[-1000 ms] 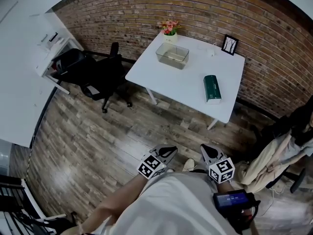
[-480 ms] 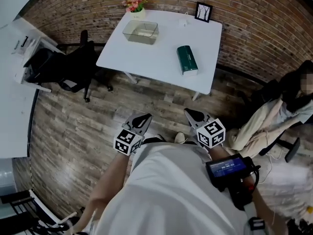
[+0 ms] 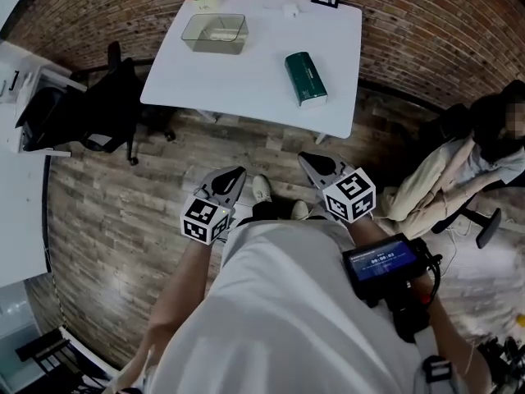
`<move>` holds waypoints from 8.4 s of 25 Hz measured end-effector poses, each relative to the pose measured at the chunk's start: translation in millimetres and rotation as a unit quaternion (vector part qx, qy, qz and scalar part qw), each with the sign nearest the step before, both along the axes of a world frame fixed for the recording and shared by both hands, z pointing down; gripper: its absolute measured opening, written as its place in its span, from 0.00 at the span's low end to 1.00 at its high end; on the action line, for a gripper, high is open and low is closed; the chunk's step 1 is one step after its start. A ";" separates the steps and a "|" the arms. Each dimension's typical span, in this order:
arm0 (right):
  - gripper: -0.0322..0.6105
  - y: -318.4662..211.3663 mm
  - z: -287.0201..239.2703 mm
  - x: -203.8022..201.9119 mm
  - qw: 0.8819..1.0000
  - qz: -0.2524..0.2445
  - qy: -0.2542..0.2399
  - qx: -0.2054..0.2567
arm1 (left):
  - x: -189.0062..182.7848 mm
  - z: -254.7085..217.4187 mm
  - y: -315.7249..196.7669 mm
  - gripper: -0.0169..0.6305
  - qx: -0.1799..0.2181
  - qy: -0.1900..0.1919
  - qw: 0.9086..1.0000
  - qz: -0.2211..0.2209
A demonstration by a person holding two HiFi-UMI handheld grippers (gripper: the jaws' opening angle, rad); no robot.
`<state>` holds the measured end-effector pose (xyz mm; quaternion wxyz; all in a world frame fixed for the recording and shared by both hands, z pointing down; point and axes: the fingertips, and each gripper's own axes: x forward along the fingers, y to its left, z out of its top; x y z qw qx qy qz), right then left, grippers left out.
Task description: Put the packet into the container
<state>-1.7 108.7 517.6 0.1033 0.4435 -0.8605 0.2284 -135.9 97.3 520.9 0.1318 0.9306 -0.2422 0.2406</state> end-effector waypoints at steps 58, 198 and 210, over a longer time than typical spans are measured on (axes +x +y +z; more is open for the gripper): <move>0.07 -174.2 18.2 100.6 0.975 0.220 0.027 -0.011 | 119.9 12.1 -187.8 0.06 0.119 -0.090 0.918 0.367; 0.07 -305.1 36.4 26.5 0.989 0.139 -0.035 -0.030 | 12.4 -1.0 -369.4 0.52 0.174 -0.307 0.861 0.367; 0.07 -320.4 37.6 18.3 0.990 0.133 -0.039 -0.038 | 5.0 -8.9 -426.2 0.53 0.188 -0.350 0.838 0.375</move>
